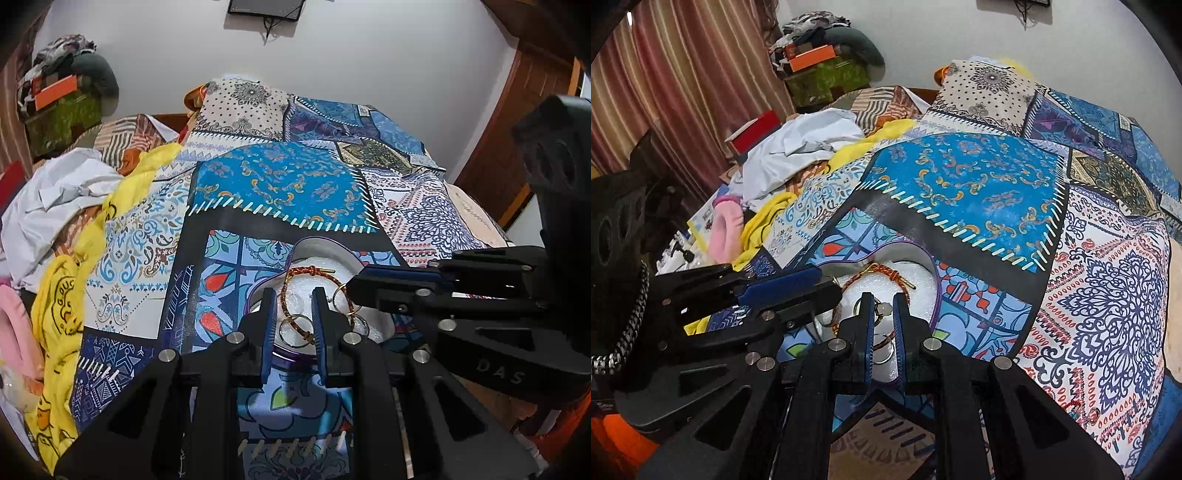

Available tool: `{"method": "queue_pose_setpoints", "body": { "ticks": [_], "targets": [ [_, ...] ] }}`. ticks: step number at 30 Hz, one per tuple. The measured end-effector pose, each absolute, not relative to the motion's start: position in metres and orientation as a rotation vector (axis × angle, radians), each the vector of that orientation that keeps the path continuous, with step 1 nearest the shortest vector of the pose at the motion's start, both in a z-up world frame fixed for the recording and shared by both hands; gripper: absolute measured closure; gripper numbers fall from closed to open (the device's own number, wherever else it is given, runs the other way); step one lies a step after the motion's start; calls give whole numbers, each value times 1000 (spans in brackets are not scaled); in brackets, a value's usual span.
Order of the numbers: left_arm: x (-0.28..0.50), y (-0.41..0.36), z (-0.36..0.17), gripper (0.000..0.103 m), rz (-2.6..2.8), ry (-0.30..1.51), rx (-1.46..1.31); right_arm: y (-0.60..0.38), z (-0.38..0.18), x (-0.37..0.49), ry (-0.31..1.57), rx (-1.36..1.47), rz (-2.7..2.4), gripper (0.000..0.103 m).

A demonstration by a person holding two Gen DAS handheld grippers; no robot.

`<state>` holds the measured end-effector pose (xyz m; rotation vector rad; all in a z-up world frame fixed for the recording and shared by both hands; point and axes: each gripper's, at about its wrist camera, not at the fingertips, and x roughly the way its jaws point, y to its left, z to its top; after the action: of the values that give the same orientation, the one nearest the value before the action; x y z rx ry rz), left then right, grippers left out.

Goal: Organize jewelry
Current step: 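Open both grippers over the heart box to drop the jewelry inside, then move both grippers back to the last jewelry on the quilt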

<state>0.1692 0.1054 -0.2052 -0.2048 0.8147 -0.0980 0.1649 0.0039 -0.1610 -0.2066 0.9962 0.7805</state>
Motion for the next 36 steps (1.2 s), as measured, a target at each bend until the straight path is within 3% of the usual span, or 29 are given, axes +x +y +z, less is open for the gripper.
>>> {"method": "queue_pose_setpoints", "body": {
  "ticks": [15,18,20,22,36],
  "targets": [
    [152,99,-178,84,-71,784,-187,-20,-133,155,948,-189,729,89],
    [149,94,-170,83,-69,771,-179,-30,-123,150,913,-186,705,77],
    [146,90,-164,75,-66,760,-174,-39,-116,146,880,-186,684,65],
    [144,87,-159,70,-62,748,-170,-49,-109,142,851,-184,663,63],
    [150,29,-149,60,-118,773,-99,-124,-99,137,800,-117,546,62]
  ]
}}
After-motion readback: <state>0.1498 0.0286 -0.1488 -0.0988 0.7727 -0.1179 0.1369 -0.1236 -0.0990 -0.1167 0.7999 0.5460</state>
